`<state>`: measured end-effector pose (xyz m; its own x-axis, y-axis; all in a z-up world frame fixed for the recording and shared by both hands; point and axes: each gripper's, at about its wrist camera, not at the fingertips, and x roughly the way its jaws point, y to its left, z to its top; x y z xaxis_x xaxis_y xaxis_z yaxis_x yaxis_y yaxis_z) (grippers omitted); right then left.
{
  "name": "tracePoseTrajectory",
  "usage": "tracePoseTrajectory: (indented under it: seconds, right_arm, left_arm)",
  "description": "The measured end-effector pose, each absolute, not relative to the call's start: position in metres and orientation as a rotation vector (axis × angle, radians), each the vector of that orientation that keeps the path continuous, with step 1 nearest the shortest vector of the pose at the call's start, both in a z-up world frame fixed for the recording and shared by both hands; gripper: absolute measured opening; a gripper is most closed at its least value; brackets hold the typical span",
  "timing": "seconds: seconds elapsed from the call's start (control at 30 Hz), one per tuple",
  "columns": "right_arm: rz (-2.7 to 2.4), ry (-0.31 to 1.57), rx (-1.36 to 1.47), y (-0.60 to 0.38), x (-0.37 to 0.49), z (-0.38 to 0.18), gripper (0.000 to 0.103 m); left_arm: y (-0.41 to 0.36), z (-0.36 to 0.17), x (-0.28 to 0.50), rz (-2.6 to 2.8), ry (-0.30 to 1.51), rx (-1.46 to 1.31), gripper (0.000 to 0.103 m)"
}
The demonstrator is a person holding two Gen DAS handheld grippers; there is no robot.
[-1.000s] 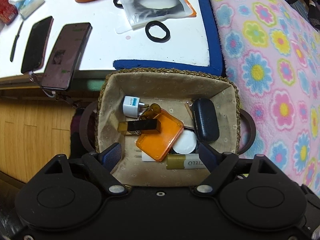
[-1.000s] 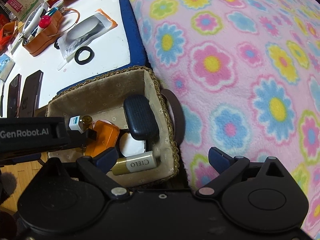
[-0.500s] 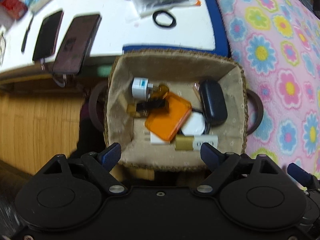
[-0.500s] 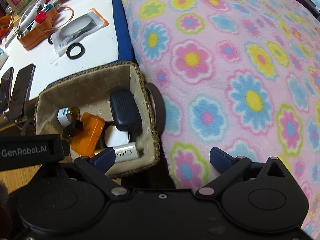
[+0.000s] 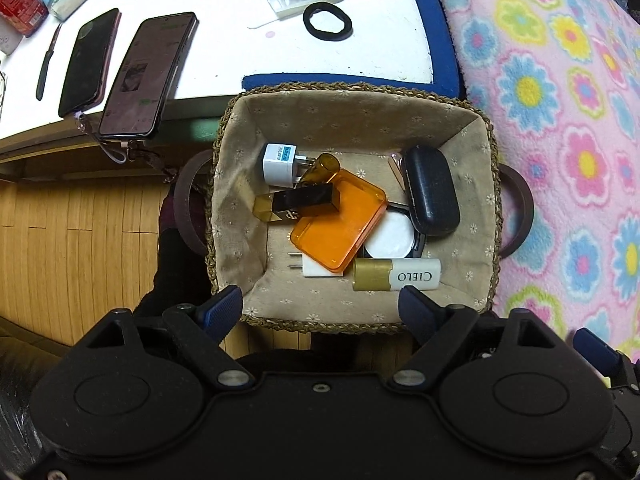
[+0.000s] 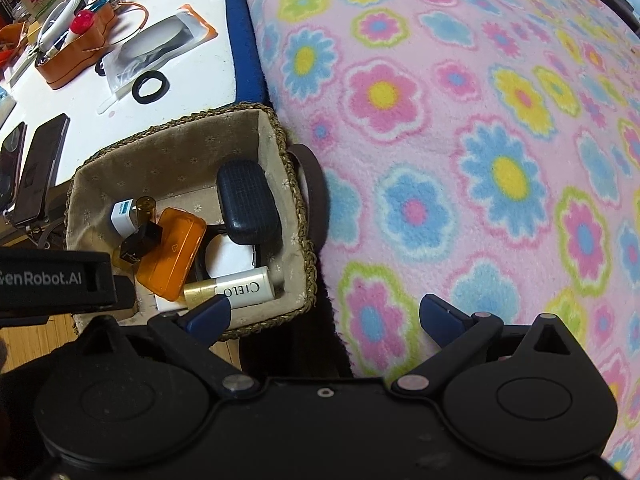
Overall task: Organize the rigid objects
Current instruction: 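Withdraw both open grippers up from the basket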
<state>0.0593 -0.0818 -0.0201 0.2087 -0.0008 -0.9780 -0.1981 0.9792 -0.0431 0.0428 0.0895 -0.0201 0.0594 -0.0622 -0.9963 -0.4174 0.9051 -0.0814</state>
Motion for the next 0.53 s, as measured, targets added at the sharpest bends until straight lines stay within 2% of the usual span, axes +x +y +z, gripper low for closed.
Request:
tracePoseTrajectory:
  seconds: [0.53]
  right_arm:
    - [0.128,1.36,-0.157,-0.0825,0.0663,-0.0208,0.102]
  left_arm:
    - [0.0855,-0.0197,0.0442,0.27,1.501,-0.392,0.081]
